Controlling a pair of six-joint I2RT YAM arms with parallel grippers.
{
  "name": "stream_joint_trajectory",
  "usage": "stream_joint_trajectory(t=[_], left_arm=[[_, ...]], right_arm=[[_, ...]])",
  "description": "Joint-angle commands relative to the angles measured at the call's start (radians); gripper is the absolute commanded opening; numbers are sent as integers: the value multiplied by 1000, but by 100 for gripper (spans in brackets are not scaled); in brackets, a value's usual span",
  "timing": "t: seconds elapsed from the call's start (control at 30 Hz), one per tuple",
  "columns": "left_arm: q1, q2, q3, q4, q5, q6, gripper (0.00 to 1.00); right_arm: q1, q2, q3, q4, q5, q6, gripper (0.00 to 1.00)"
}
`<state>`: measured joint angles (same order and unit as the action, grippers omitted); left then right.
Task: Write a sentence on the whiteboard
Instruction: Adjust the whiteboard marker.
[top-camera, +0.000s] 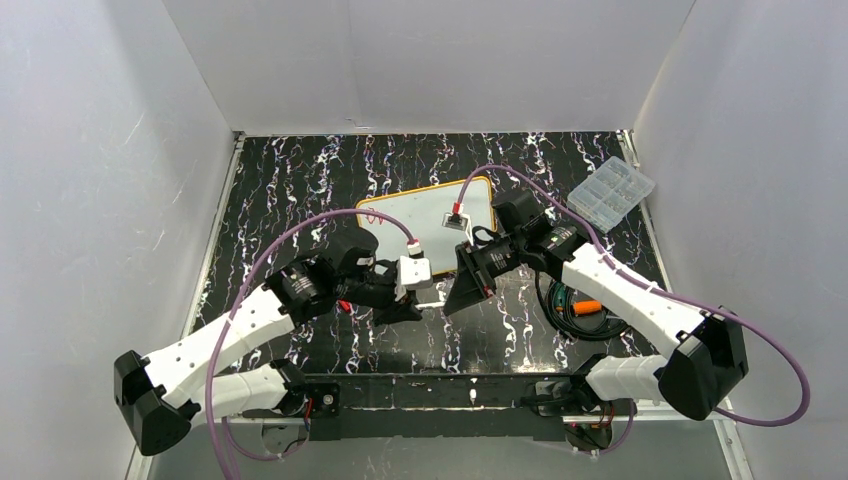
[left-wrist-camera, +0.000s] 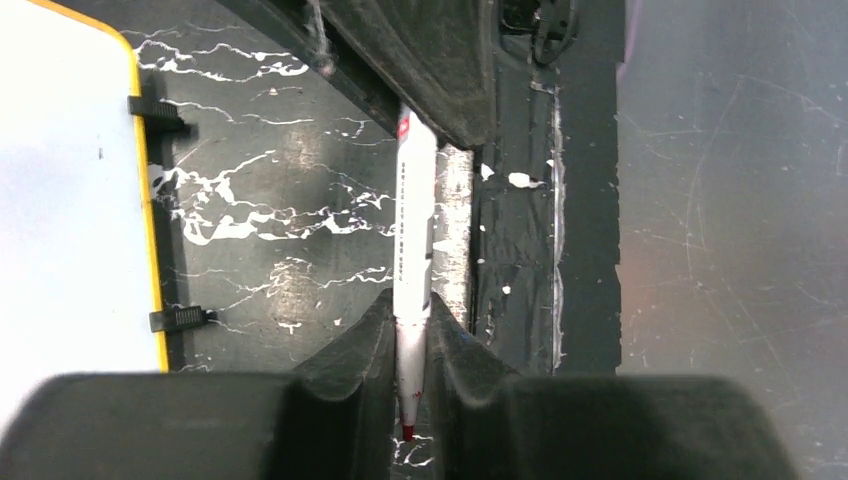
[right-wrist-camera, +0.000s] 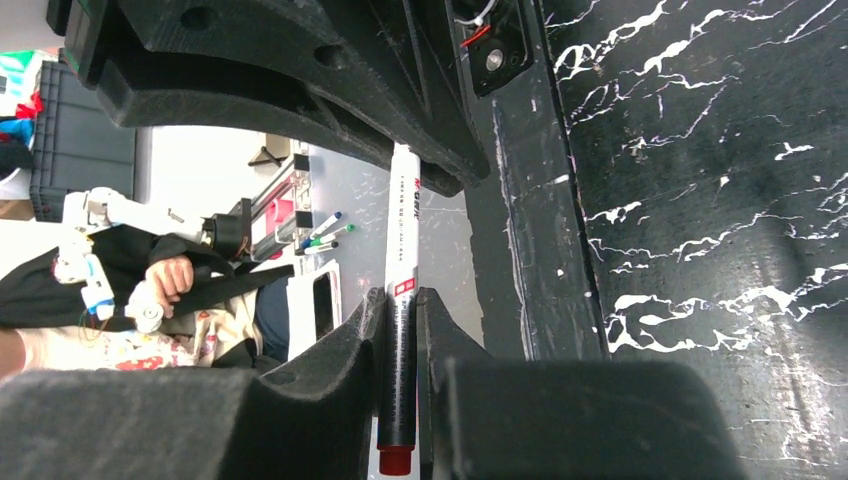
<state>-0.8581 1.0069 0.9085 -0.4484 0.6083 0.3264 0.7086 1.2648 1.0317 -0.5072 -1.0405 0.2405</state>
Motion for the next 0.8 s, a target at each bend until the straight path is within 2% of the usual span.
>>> stream_joint_trajectory(t=[0.0, 0.07, 0.1, 0.13, 0.23, 0.37, 0.53, 0.63, 0.77], left_arm=[[6, 15, 52, 4, -92, -88, 34], [39, -11, 45, 50, -126, -151, 76], [74, -28, 41, 74, -112, -180, 87], [112, -45, 34, 96, -81, -213, 92], [238, -94, 24, 159, -16, -311, 98], [382, -89, 60, 168, -3, -461, 98], [546, -40, 71, 146, -99, -575, 98], [638, 3, 49, 158, -79, -624, 98], [690, 59, 21, 181, -41, -618, 97]], right_arm=[[5, -41, 24, 57, 61, 30, 1], [5, -75, 0, 116, 196, 78, 1], [5, -97, -19, 153, 280, 107, 1], [5, -121, -42, 195, 351, 131, 1], [6, -195, -123, 313, 562, 182, 1], [24, -245, -199, 434, 747, 231, 1], [128, -253, -249, 522, 985, 218, 1], [159, -243, -283, 594, 1033, 223, 1], [172, -213, -312, 686, 1115, 218, 1]])
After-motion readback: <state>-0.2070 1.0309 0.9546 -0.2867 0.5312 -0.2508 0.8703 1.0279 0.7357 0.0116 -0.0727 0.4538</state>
